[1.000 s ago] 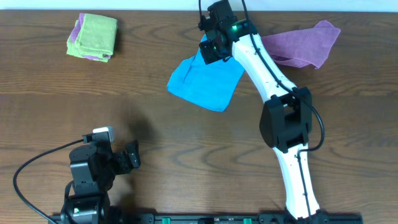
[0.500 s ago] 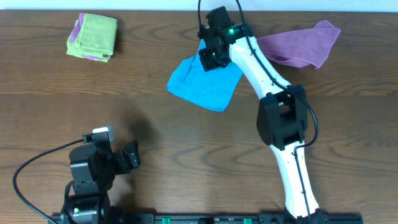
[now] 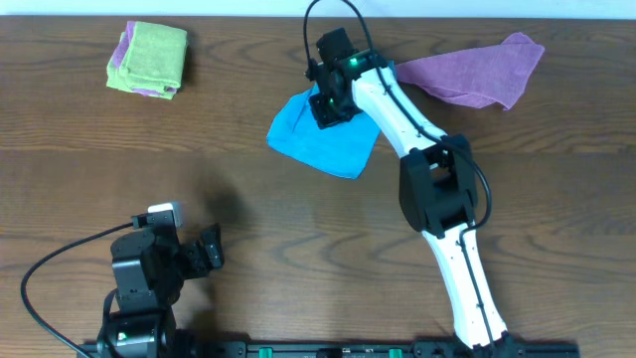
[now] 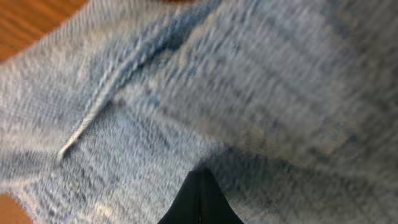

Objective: Fold the cloth
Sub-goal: 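Grasp the blue cloth's top edge and drag it down-left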

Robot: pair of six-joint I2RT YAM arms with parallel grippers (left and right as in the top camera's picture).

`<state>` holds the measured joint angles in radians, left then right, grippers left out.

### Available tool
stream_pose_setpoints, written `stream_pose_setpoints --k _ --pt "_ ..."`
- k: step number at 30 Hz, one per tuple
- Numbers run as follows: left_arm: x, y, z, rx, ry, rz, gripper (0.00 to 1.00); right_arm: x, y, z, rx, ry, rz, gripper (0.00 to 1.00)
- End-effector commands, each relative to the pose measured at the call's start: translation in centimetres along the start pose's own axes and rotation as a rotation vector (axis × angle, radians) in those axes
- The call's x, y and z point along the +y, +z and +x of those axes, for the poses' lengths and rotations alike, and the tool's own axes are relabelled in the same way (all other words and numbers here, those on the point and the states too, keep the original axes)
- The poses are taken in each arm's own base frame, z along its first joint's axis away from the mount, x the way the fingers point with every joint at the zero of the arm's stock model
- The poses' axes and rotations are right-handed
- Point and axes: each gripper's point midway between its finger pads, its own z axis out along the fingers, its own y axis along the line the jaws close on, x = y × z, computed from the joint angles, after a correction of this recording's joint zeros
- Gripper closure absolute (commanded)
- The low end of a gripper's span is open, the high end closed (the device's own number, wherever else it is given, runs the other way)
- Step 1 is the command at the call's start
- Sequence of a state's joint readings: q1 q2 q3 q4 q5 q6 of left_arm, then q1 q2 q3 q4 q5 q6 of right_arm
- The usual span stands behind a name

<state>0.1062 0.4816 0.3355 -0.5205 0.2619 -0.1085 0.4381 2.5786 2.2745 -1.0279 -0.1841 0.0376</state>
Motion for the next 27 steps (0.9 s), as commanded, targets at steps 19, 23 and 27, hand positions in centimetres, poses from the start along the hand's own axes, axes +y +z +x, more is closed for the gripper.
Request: stream_pose_setpoints --k 19,23,27 --pt "1.4 -0.8 -3.4 -0.13 -0.034 -0.101 0.05 13.2 1.9 10.4 0.341 -0.289 -0.033 0.99" --pt "2.1 -0.9 -3.6 -0.138 -0.042 -0.139 0.05 17.2 1.5 12.7 0.391 -0.364 -0.103 0.99" --pt "2.4 -0.9 -3.6 -0.142 -0.044 -0.158 0.05 19.3 1.0 13.6 0.398 -0.4 -0.129 0.99"
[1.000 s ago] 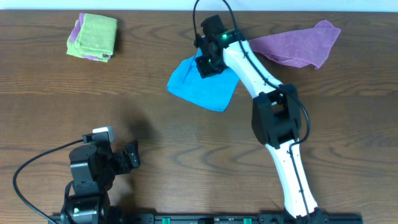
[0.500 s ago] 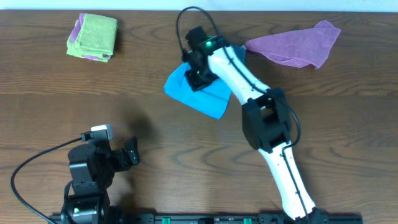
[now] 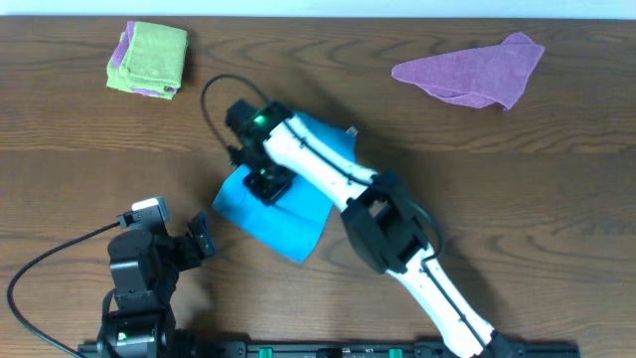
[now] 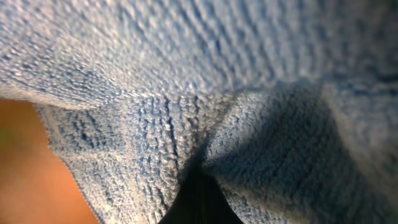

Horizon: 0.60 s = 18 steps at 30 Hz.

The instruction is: Fold the cloth

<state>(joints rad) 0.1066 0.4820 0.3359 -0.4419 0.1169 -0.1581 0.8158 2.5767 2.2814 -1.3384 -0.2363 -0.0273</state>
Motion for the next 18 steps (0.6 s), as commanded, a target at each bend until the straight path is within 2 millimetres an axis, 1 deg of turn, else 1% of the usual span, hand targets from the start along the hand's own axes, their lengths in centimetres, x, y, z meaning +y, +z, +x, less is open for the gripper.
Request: stream_pose_setpoints --k 1,4,8,10,12,13,14,15,16,17,18 --pt "0.3 -0.5 -1.3 -0.036 -0.006 -0.031 0.05 1.7 0.5 0.2 0.009 -0.043 -0.043 0.99" --pt "0.4 -0.5 -1.1 -0.026 -0.012 -0.033 0.05 1.4 -1.2 -0.7 -0.047 -0.044 -0.04 0.99" --pt "0.5 -0.5 -0.3 0.005 -0.051 -0.036 0.05 0.0 -5.0 -2.1 -0.151 -0.033 -0.008 0.99" --pt "0.1 -0.5 0.1 0.023 -0.052 -0.014 0.05 -0.9 -6.8 -2.3 -0.193 -0.033 0.015 0.99" --pt "-0.3 -0.5 0.4 0.037 -0.053 0.01 0.05 -1.3 -8.1 -2.3 -0.216 -0.032 0.017 0.99" --pt "-0.5 -0.5 0.5 0.043 -0.053 0.021 0.05 -1.6 -8.9 -2.2 -0.228 -0.025 0.018 0.96" --pt "-0.6 -0.5 0.6 0.047 -0.054 0.031 0.05 -1.8 -9.8 -2.0 -0.239 -0.018 0.02 0.87" --pt "-0.8 -0.5 0.7 0.052 -0.054 0.04 0.05 -2.0 -10.6 -1.8 -0.249 -0.014 0.021 0.8" --pt "-0.9 -0.5 0.8 0.057 -0.055 0.046 0.05 -2.1 -11.5 -1.5 -0.26 -0.009 0.023 0.76" --pt "-0.9 -0.5 1.0 0.064 -0.056 0.047 0.05 -2.3 -12.5 -1.2 -0.272 -0.004 0.025 0.64" --pt "-0.9 -0.5 1.2 0.073 -0.057 0.045 0.05 -2.5 -13.7 -0.7 -0.282 -0.019 0.03 0.57"
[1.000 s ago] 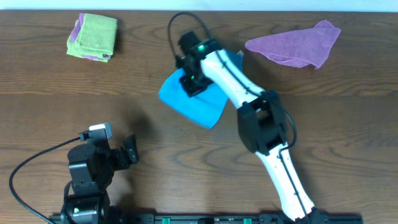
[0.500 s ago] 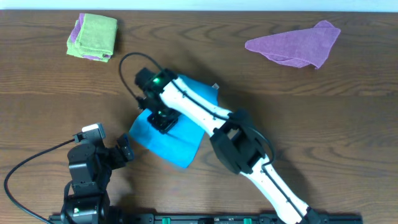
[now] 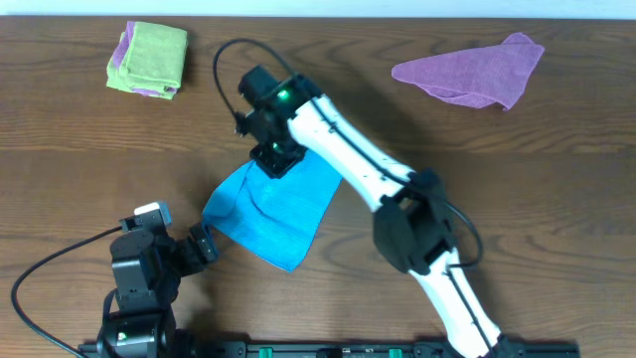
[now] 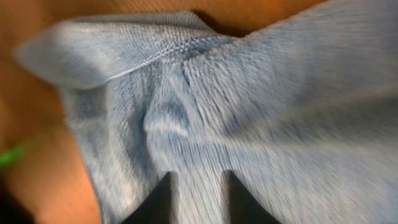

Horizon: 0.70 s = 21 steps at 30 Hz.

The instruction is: Fold the cloth

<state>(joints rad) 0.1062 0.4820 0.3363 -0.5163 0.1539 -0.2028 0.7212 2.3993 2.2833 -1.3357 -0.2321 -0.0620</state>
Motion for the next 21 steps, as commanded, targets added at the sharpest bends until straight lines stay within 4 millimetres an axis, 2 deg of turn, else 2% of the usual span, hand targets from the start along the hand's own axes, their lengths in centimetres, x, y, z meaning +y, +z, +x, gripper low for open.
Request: stream_pose_setpoints --k 1,3,6,7,9,10,13,18,21 --pt "-0.7 -0.5 -0.4 0.003 -0.006 0.027 0.05 -0.2 -5.5 -0.3 -0.091 -0.048 0.022 0.55" --pt "-1.2 -0.5 0.2 0.032 -0.008 0.059 0.05 -1.6 -8.0 0.7 -0.098 -0.037 0.079 0.55" --pt "-2.3 -0.7 0.7 0.056 -0.005 0.128 0.05 -2.6 -10.6 1.5 -0.124 -0.016 0.094 0.58" --pt "-2.6 -0.7 0.7 0.059 -0.004 0.14 0.05 -3.0 -11.5 1.8 -0.133 -0.006 0.098 0.64" --pt "-2.8 -0.7 0.8 0.063 -0.002 0.153 0.05 -3.7 -13.0 2.5 -0.145 0.012 0.105 0.9" --pt "-2.8 -0.7 0.8 0.064 0.002 0.153 0.05 -4.0 -13.8 3.0 -0.147 0.017 0.108 0.98" --pt "-3.4 -0.7 1.3 0.086 0.051 0.192 0.05 -5.1 -16.3 5.1 -0.146 0.057 0.116 0.98" --pt "-3.8 0.0 2.3 0.146 0.128 0.22 0.05 -5.1 -18.7 6.6 -0.171 0.067 0.127 0.98" --pt "-4.3 0.7 2.7 0.193 0.171 0.233 0.05 -4.9 -20.7 7.3 -0.212 0.063 0.161 0.98"
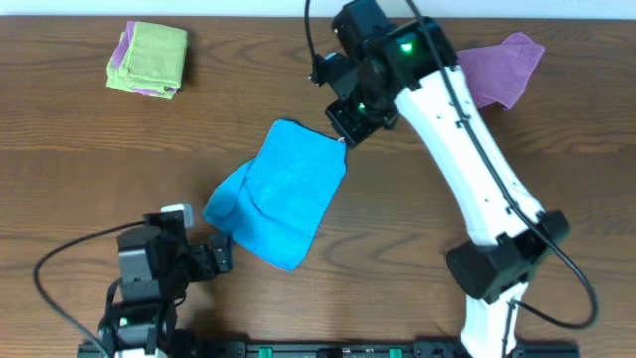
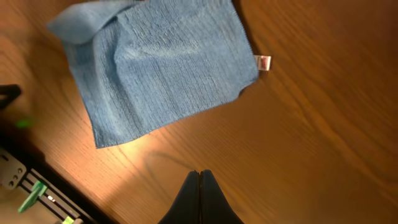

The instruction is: Fold the cloth

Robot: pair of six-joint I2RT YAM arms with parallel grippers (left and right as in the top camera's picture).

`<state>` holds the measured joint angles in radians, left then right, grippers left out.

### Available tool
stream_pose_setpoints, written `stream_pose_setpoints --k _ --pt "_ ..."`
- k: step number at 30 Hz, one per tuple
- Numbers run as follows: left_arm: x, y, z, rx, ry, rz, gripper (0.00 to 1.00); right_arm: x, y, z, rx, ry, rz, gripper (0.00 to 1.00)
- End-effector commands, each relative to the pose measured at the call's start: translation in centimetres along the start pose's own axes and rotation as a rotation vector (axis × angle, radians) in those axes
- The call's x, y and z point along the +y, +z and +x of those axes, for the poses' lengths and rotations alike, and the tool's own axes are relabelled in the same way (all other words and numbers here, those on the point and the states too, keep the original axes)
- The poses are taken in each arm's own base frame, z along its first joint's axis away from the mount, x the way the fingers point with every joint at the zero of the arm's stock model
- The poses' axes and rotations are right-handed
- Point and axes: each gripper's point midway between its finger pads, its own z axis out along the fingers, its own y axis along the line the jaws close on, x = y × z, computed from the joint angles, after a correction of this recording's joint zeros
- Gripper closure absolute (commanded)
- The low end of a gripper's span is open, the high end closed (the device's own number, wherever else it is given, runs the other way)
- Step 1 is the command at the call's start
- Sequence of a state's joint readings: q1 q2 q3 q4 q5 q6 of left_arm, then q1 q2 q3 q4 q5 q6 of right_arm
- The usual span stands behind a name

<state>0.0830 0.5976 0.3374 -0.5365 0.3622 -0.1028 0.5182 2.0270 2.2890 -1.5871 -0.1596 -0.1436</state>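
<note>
The blue cloth [image 1: 283,194] lies spread on the brown table, front of centre. Its left corner [image 1: 224,204] is folded over on itself. A white tag [image 2: 263,62] sticks out at its far right corner. My right gripper [image 1: 343,124] hovers just beyond that corner, raised above the wood. In the right wrist view the right gripper [image 2: 199,173] is shut with nothing in it, and the blue cloth [image 2: 161,68] lies ahead of it. My left gripper [image 1: 221,257] rests near the cloth's front left edge, apart from it. Its fingers are too small to read.
A folded green and purple stack [image 1: 147,58] sits at the far left. A loose purple cloth [image 1: 502,65] lies at the far right, partly behind my right arm [image 1: 467,129]. A black rail [image 1: 338,350] runs along the table's front edge.
The right gripper was open, close over the cloth's far edge. Now it is shut, empty, higher and further right, off the cloth. The cloth's far right corner lies flatter. The left arm shifted slightly.
First the right gripper was shut on the blue cloth at the back, beside the purple cloth. Then it held the cloth nearer the front left. Then its jaws stood open with the cloth lying front of centre. Now the gripper is clear of the cloth.
</note>
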Motion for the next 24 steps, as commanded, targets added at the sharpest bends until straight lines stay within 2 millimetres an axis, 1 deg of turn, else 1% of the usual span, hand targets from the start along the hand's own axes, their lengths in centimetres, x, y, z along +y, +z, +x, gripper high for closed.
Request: stream_pose_setpoints --k 1,3,5,7,10,11,13,15,17,19,22,24 --pt "-1.4 0.2 -0.8 0.03 0.103 0.044 0.05 -0.2 -3.8 0.7 -0.079 -0.027 0.053 0.98" --pt "-2.2 0.2 -1.8 0.046 0.158 0.055 0.05 -0.5 -5.4 1.2 -0.109 -0.025 0.091 0.98" --pt "-2.7 -0.1 -4.3 0.035 0.245 -0.001 0.05 -1.5 -7.0 2.6 -0.135 -0.003 0.134 0.98" --pt "-2.9 -0.2 -6.3 0.031 0.32 -0.064 0.05 -2.5 -7.6 4.3 -0.144 0.03 0.149 0.98" --pt "-3.0 0.6 -7.4 0.07 0.355 -0.113 0.05 -4.2 -7.5 7.0 -0.137 0.091 0.167 0.99" --pt "-3.0 1.2 -7.3 0.103 0.365 -0.126 0.05 -5.0 -7.3 8.3 -0.137 0.136 0.176 0.98" --pt "-2.9 2.3 -6.7 0.159 0.39 -0.159 0.05 -6.2 -6.8 10.1 -0.142 0.193 0.184 0.99" --pt "-2.8 3.2 -5.8 0.225 0.436 -0.202 0.05 -7.0 -6.4 11.4 -0.161 0.242 0.183 0.98" --pt "-3.3 3.7 -5.1 0.271 0.492 -0.232 0.05 -7.7 -6.1 12.3 -0.18 0.275 0.188 0.98" --pt "-4.9 4.1 -4.7 0.293 0.56 -0.224 0.05 -8.3 -5.9 13.1 -0.197 0.306 0.189 0.98" --pt "-6.9 4.3 -4.5 0.282 0.614 -0.184 0.05 -8.7 -5.7 13.7 -0.2 0.331 0.178 0.98" --pt "-7.6 4.4 -4.4 0.271 0.629 -0.169 0.05 -8.5 -5.5 13.7 -0.202 0.335 0.159 0.98"
